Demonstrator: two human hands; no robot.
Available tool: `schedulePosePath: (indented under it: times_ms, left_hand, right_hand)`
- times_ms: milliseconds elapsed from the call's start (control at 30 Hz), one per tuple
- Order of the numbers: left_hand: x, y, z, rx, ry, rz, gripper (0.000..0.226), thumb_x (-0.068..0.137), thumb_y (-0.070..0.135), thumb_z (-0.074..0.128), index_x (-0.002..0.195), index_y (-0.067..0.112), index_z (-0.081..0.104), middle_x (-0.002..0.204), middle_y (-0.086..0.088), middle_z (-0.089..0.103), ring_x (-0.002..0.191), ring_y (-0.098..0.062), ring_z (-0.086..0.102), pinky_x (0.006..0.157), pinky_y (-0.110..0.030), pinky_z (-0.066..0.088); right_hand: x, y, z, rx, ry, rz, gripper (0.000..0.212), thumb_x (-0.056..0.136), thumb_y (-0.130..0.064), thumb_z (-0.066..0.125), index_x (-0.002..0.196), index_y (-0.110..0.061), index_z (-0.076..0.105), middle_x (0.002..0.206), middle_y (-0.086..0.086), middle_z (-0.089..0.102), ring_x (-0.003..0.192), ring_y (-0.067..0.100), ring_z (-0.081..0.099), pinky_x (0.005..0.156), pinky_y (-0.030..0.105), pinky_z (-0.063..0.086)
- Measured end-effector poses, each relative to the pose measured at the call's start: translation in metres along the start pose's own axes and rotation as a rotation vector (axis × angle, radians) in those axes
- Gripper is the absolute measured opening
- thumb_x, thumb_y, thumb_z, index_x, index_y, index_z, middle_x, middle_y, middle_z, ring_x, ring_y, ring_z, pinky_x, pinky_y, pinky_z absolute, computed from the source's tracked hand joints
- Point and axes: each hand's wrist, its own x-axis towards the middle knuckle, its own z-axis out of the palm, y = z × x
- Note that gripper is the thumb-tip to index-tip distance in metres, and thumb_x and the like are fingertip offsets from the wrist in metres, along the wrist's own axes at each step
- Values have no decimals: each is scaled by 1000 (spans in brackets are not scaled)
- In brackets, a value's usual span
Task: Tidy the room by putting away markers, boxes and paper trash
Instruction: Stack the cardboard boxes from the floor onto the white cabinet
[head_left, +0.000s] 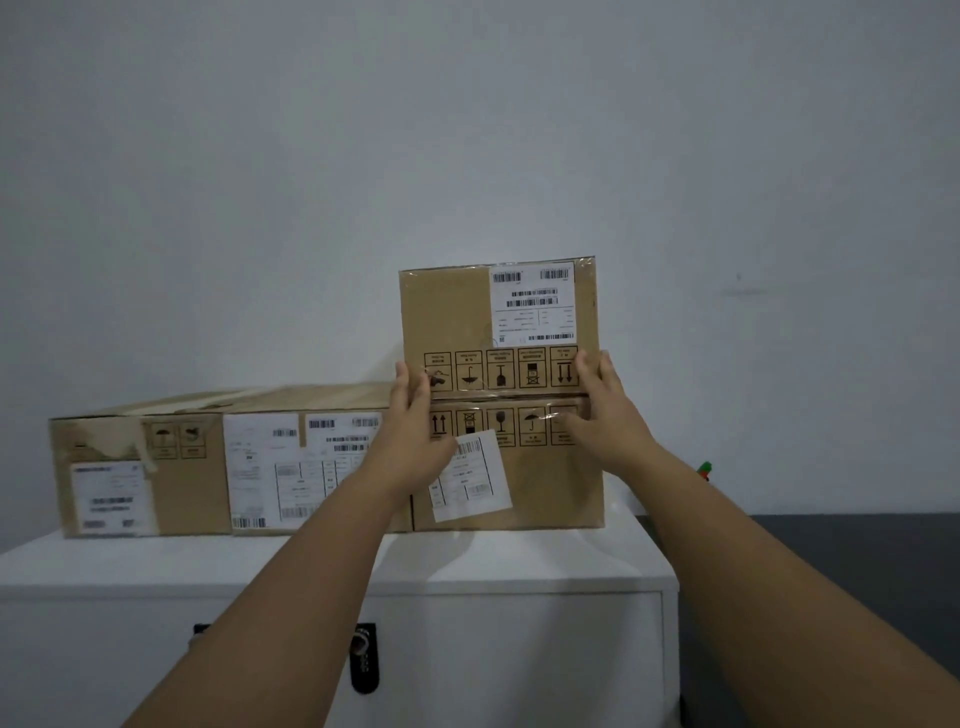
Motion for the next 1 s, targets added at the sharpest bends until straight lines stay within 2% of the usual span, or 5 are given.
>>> schedulePosePath:
  times_ms: [133,300,467,700,1000]
  left_hand:
    - [-17,3,-9,0,-23,-16,94,89,35,62,154,33,-6,159,14,-25,150,-21,-4,118,-44,17]
    - [-85,-46,-31,-14,-10,-30,80,91,32,61,155,34,12,162,16,-10,150,-16,5,119,-45,22]
    - [-184,-126,-86,67,33,-254,66,91,28,63,150,30,32,161,6,14,144,-14,23,105,-24,26]
    - [-358,-231,-203,-16,154,-831,43,93,28,62,135,23,52,138,-1,49,119,-18,49,95,-29,39]
    - [-612,-317,-284,0,181,-1378,42,94,34,60,132,19,52,123,-5,55,107,-27,58,84,-38,48]
  right_hand:
    - [-14,-13,2,-161,126,-65,79,90,-25,58,153,-26,10,162,7,-9,150,26,-1,118,52,-2]
    - [-52,-46,46,-53,389,-248,48,77,-10,58,124,-21,53,156,12,22,144,32,18,118,50,17]
    - [-88,-97,129,53,261,-335,30,78,-9,55,105,-17,64,147,11,38,133,37,30,106,51,31]
    - [-184,-186,280,232,-197,-434,23,80,-13,54,95,-26,65,131,3,49,124,29,35,102,44,30]
    - [-376,-282,451,219,-1081,-407,23,88,-27,53,105,-32,67,126,7,55,119,31,47,101,44,45]
